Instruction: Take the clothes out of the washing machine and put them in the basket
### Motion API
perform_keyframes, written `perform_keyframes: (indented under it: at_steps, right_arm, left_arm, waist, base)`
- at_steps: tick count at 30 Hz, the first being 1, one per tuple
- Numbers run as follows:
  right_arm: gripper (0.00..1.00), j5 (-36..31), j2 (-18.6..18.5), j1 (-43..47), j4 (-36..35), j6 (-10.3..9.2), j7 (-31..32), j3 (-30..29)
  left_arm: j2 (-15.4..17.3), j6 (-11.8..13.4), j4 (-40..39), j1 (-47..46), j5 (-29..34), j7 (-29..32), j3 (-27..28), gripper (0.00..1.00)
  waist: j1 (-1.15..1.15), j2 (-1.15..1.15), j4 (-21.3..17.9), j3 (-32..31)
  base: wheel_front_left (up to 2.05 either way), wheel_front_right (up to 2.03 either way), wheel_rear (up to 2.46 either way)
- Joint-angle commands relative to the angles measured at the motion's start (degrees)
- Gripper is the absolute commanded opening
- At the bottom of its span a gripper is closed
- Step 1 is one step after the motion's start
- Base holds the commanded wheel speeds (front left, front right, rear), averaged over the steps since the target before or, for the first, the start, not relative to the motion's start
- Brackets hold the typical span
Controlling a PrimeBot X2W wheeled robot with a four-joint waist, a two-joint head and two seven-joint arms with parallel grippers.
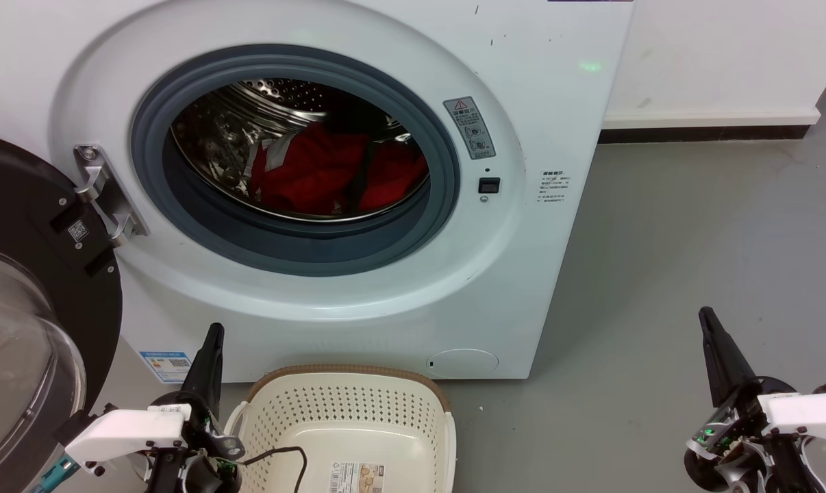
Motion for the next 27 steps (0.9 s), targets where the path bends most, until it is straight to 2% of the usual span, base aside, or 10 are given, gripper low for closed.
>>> perform_keyframes:
  at_steps: [1, 11, 12, 17, 27]
  right_arm:
    - [0.0, -0.25, 0.2, -0.72, 0.08, -0.02, 0.03, 0.01]
    - [0.0, -0.25, 0.2, -0.72, 0.08, -0.02, 0.03, 0.01]
    - [1.0, 0.0, 0.0, 0.01, 0.04, -0.01, 0.0, 0.0]
    - [1.0, -0.1, 0.06, 1.75, 1.88, -0.01, -0.26, 0.3]
    - [1.0, -2.01, 0.06, 2.61, 0.15, -0.01, -3.17, 2.03]
  left_arm:
    - [-0.1, -0.11, -0.11, -0.3, -0.07, 0.1, 0.11, 0.0]
    - [-0.1, -0.11, -0.11, -0.3, -0.07, 0.1, 0.11, 0.0]
    - [0.0, 0.0, 0.05, 0.01, 0.0, 0.0, -0.01, 1.0]
    - [-0.15, 0.01, 2.05, 1.9, 0.13, -0.38, -0.41, 1.0]
    - [-0.13, 0.01, 0.67, 2.87, 2.71, -3.28, -0.17, 1.0]
  waist:
    - [0.0, 0.0, 0.0, 0.0]
    - [0.0, 0.0, 0.0, 0.0]
    - [0.0, 0.0, 0.0, 0.0]
    - [0.0, 0.0, 0.0, 0.04]
    - [0.0, 0.0, -0.13, 0.14]
  base:
    - [0.0, 0.0, 0.0]
    - [0.0, 0.0, 0.0]
    - [0.0, 0.0, 0.0]
    - [0.0, 0.0, 0.0]
    - [0.0, 0.0, 0.0]
